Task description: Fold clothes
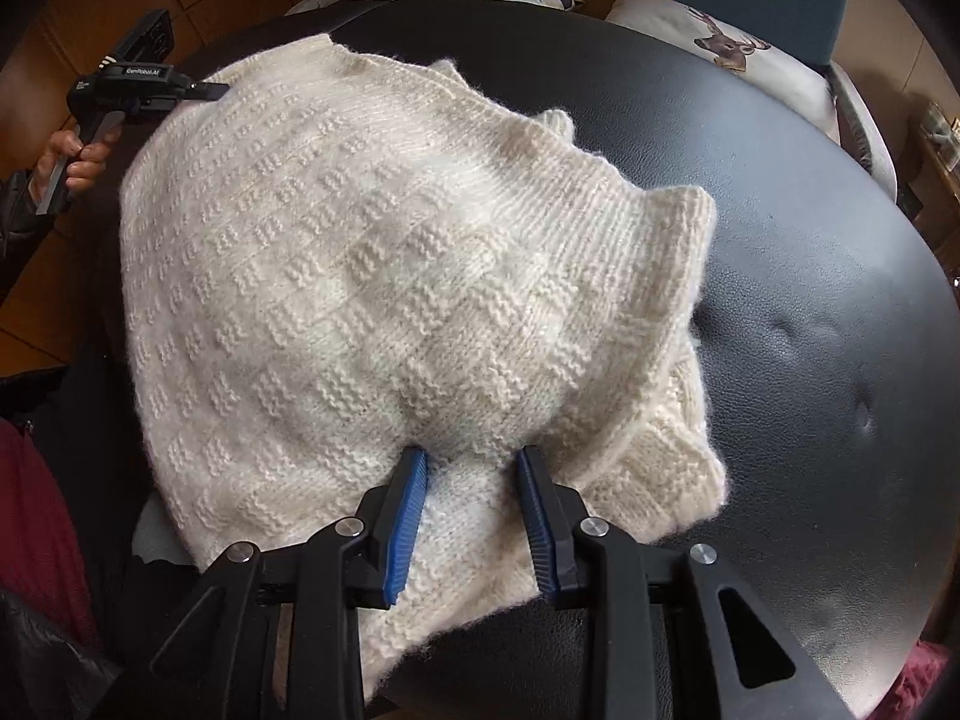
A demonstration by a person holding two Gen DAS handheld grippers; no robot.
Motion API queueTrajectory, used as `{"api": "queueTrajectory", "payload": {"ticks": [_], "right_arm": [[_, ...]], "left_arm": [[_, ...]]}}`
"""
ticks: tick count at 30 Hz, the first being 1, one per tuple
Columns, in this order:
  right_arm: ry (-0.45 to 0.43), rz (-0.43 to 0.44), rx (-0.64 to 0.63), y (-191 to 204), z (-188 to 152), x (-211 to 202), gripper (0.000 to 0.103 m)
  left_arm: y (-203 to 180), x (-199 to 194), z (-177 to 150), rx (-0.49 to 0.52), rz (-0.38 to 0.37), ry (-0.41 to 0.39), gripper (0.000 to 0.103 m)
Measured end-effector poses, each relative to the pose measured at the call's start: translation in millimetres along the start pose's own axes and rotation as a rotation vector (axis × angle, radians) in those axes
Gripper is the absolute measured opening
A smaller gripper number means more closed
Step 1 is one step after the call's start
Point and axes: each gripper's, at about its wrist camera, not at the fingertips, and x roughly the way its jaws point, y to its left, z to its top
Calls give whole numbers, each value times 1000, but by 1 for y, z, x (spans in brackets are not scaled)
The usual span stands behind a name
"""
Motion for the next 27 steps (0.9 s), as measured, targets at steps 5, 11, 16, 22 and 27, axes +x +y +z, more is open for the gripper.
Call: {"api": "queueTrajectory", "payload": {"ticks": [5,11,16,22,27], "right_arm": [[9,-24,11,3,2,1,31],[-34,-24,53,3,-1,1,31],[-54,-18,70,3,-3,0,31],[-88,6,81,2,-5,0,31],[-124,30,96,0,-9,-2,32]], "left_arm": [[-20,-29,-1,-45,-161,-47,16],[-60,-43,-3,-119,-345,-111,16],[-103,-37,-7,-153,-418,-134,16],[-164,-18,-20,-138,-464,-119,16],[-214,21,-30,-116,-460,-58,16]]}}
